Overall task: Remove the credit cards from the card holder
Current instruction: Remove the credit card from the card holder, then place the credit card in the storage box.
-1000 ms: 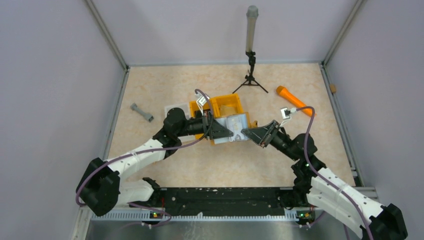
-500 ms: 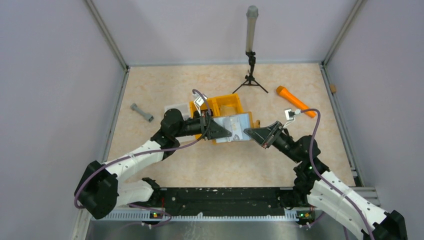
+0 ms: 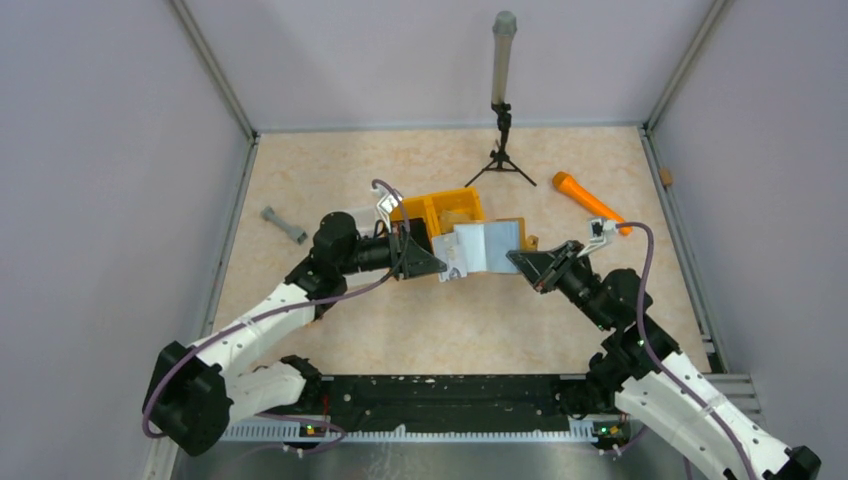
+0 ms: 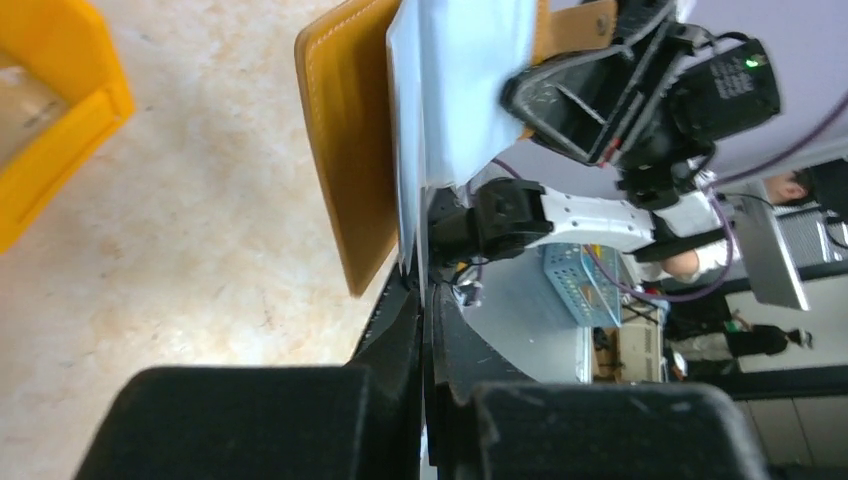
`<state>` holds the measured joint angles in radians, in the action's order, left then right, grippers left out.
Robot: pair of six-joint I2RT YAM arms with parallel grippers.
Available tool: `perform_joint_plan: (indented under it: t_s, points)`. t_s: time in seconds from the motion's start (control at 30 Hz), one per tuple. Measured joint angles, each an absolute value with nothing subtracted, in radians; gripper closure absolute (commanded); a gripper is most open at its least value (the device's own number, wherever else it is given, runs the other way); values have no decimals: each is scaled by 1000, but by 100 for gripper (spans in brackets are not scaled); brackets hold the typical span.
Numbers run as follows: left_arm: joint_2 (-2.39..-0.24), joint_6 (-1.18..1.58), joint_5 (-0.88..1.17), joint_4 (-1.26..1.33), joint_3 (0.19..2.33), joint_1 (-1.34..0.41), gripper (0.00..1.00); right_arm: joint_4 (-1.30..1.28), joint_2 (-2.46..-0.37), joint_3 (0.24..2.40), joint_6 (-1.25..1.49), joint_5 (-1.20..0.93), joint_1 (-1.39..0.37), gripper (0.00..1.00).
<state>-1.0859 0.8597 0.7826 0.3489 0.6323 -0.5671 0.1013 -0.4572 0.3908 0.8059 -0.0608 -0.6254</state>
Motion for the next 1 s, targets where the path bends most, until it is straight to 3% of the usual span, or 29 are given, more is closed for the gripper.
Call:
perform_joint_plan:
  t_s: [0.13,0.23,0.4,0.6,0.8,1.0]
  points:
    - [-1082,720,701,123,707,-557,100,-15,-444,429,727,19,-625,100]
    - [-1081,590,527,-104,809,-558,100,-100,-440,455,670,77,-625,100]
    - [-1087,379,19,-414,976,-637,100,-191,-413,489,599,142,-625,100]
    - [-1150,78,-500,-522,1042,-743,100,-245,-399,557,541,184,-625,100]
    - [-1227,-321,-672,-463,976,-740,100,-272,-456,645,505,182,-625,100]
    - [-1279,-565,-641,-392,918,-691,100,-293,-489,698,471,171,-625,100]
